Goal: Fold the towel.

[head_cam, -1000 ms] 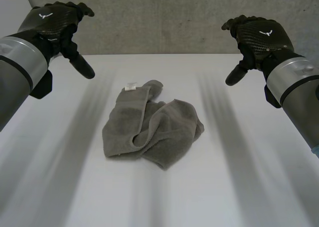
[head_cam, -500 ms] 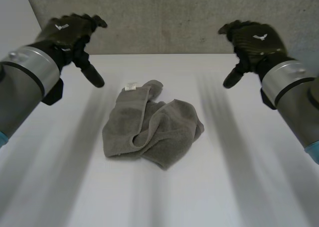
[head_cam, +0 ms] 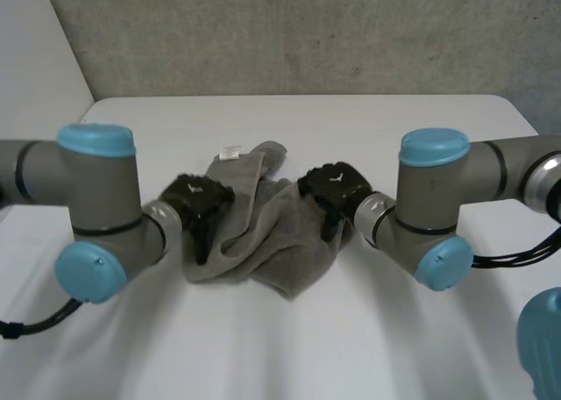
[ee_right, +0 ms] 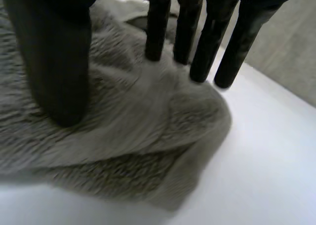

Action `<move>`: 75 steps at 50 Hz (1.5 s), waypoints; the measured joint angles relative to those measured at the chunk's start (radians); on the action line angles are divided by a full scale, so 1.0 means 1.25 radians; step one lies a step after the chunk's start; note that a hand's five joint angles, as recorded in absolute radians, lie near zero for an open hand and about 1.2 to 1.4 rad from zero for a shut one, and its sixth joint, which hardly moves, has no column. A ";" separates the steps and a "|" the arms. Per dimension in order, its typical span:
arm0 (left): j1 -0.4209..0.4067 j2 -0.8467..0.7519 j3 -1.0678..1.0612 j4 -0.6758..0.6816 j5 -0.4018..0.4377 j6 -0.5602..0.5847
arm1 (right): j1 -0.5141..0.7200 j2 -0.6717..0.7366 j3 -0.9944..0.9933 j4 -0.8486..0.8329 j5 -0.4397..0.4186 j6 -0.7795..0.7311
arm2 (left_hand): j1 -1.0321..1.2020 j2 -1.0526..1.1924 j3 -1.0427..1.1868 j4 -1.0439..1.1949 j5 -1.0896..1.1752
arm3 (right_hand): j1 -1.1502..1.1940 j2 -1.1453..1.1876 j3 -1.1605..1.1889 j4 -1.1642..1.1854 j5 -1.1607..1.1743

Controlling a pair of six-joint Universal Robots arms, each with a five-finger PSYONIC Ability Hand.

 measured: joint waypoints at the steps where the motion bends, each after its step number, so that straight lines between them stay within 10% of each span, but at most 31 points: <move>1: -0.002 0.000 -0.007 0.000 -0.001 0.003 | 0.002 0.002 0.000 0.003 0.001 -0.006 | 0.027 0.026 0.021 0.026 0.025 | 0.033 0.042 0.041 0.033 0.032; 8: -0.031 0.059 -0.104 0.002 -0.003 0.009 | 0.009 -0.010 0.031 0.070 0.002 -0.047 | 0.484 0.493 0.489 0.505 0.497 | 0.543 0.553 0.530 0.557 0.550; 13: -0.044 0.128 -0.172 0.005 -0.003 0.002 | -0.001 -0.060 0.087 0.124 -0.009 -0.050 | 0.757 0.781 0.784 0.788 0.782 | 0.582 0.586 0.575 0.616 0.598; 29: -0.158 0.381 -0.439 0.008 0.005 -0.104 | -0.193 -0.459 0.447 0.179 -0.078 -0.168 | 0.780 0.833 0.860 0.854 0.840 | 0.583 0.586 0.587 0.616 0.598; 34: -0.177 0.438 -0.463 0.009 0.008 -0.142 | -0.228 -0.514 0.486 0.216 -0.091 -0.248 | 0.769 0.788 0.794 0.799 0.796 | 0.155 0.153 0.165 0.172 0.149; 42: -0.172 0.454 -0.379 0.022 0.005 -0.156 | -0.230 -0.518 0.441 0.226 -0.094 -0.259 | 0.027 0.035 0.023 0.029 0.022 | -0.125 -0.130 -0.126 -0.132 -0.164; 75: -0.174 -0.056 0.158 -0.140 0.003 0.123 | -0.183 -0.214 0.238 0.171 -0.068 -0.229 | 0.015 0.021 0.005 0.018 0.015 | -0.128 -0.130 -0.126 -0.135 -0.162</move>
